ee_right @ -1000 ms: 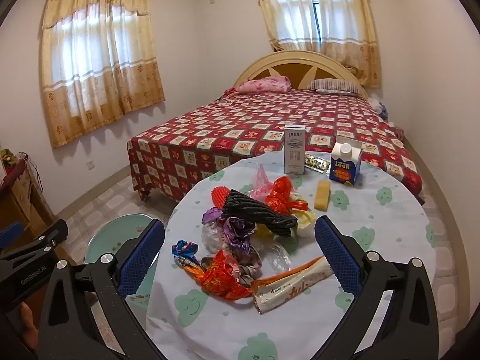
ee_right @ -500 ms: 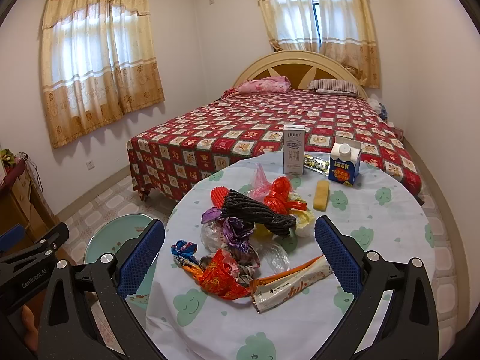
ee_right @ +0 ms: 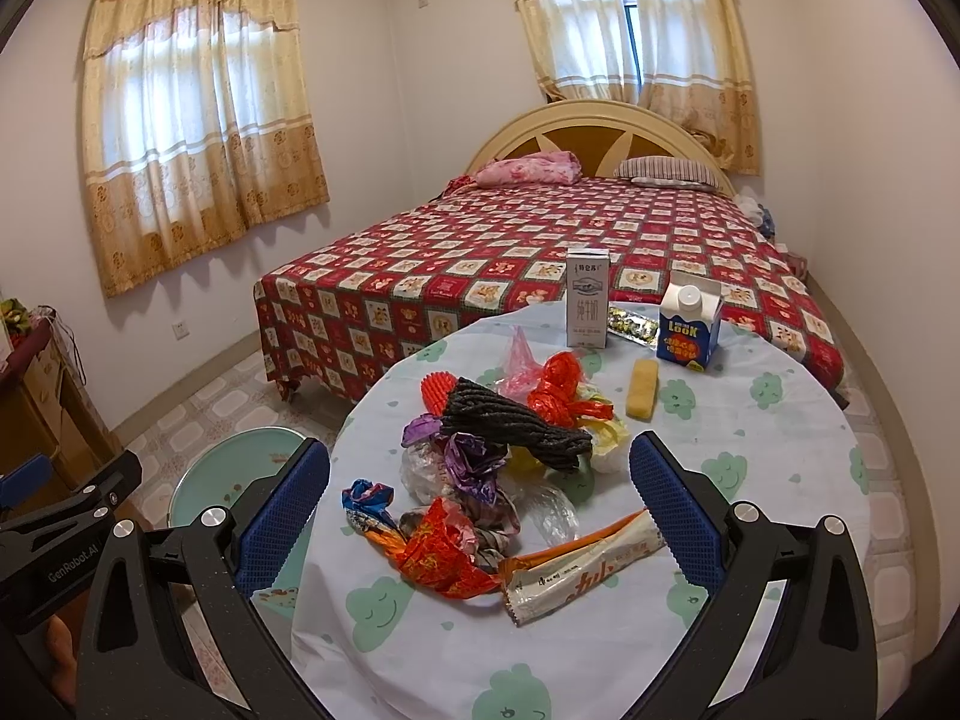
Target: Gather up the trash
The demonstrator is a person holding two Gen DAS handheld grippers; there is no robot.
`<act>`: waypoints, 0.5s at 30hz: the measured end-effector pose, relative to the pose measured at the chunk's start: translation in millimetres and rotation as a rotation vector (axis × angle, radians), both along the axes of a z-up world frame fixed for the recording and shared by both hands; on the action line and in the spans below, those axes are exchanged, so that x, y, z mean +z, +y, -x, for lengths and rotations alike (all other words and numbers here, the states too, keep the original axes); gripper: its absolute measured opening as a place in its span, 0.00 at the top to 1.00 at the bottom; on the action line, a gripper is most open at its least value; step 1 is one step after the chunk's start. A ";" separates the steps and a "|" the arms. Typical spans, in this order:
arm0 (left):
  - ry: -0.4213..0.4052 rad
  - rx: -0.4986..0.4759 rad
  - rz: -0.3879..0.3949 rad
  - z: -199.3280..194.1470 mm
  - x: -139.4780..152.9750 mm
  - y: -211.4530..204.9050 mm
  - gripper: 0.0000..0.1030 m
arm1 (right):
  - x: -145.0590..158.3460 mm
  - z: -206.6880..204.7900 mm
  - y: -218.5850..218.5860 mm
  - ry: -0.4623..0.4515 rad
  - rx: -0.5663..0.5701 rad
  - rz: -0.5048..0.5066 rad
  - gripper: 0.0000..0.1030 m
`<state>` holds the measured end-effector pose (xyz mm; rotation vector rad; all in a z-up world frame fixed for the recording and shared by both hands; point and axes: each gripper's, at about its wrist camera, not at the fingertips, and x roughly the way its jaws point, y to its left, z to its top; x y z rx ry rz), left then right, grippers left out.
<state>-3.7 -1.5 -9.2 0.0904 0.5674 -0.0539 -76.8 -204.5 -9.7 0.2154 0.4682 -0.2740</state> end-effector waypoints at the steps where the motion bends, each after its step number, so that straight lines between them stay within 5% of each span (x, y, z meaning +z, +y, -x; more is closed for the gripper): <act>1: 0.000 0.000 0.000 -0.5 0.2 -0.3 0.06 | 0.0 -0.1 0.2 0.001 0.000 0.000 0.04; 15: 0.003 0.000 -0.002 -0.4 -3.0 -3.3 0.06 | 0.1 -0.5 -0.7 0.001 0.000 -0.002 0.04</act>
